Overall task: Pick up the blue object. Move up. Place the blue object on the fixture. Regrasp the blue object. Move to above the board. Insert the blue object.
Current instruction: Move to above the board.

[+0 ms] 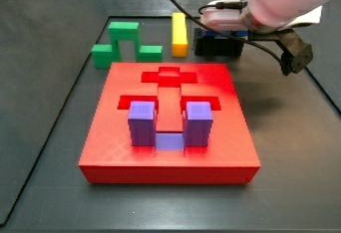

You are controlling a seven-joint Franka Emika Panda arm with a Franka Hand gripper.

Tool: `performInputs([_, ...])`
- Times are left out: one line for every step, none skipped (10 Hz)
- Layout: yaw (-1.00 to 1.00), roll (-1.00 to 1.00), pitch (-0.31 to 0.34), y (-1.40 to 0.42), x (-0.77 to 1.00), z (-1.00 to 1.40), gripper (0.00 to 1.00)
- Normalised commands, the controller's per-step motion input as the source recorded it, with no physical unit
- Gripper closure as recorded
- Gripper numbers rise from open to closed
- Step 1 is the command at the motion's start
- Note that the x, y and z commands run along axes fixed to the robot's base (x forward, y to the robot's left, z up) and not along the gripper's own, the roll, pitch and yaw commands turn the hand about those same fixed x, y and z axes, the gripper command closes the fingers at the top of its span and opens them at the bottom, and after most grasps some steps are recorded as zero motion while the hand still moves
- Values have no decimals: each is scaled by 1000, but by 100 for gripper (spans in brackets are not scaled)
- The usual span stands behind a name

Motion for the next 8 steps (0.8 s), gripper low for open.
performInputs([0,0,0,0,0,1400,100])
performInputs([-3,-61,43,-14,-29,1400,100])
performInputs([2,-124,8,7,-58,1400,100])
performInputs([8,-102,2,13,-63,1400,100])
performInputs([4,-46,16,-2,-58,1400,100])
performInputs([3,-18,19,-8,-52,1400,100])
performInputs([2,-21,32,-7,-50,1400,100])
performInputs([2,-13,41,-3,-12,672,100])
